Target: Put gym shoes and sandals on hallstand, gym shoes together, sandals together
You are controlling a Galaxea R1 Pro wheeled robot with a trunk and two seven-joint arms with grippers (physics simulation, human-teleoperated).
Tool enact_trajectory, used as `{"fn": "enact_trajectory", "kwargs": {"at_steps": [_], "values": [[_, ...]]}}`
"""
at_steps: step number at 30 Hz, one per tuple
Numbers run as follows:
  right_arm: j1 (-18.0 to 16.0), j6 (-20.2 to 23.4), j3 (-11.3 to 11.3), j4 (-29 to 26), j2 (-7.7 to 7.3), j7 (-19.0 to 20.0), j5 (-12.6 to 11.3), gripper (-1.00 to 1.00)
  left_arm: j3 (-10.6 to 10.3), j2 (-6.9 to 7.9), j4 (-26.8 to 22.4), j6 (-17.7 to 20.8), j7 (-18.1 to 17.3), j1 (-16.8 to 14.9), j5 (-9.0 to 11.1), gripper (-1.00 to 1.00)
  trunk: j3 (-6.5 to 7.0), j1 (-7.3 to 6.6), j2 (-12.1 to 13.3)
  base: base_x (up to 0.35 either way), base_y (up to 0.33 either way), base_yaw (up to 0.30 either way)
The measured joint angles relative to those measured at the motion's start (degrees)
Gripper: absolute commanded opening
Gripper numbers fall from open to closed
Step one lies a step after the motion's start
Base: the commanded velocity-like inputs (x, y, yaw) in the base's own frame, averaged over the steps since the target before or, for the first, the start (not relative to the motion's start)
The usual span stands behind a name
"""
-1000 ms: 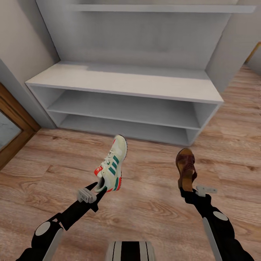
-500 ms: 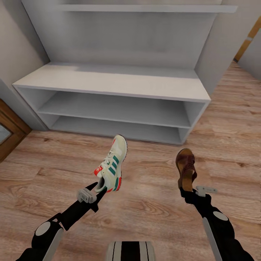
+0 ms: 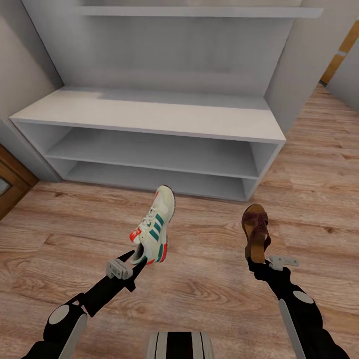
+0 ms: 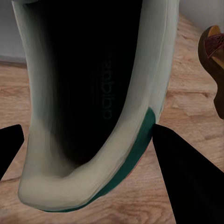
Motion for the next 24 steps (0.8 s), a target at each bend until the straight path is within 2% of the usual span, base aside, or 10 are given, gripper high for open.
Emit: {"fn": "enact_trajectory", "kwargs": {"at_steps": [24], "values": [[-0.01, 0.00, 0.22, 0.02, 0.01, 0.12, -0.20, -1.00, 0.01, -0.06, 0.00, 0.02, 0.36, 0.05, -0.29, -1.00, 0.00, 0.00, 0.00, 0.000, 0.000, 0.000]]}}
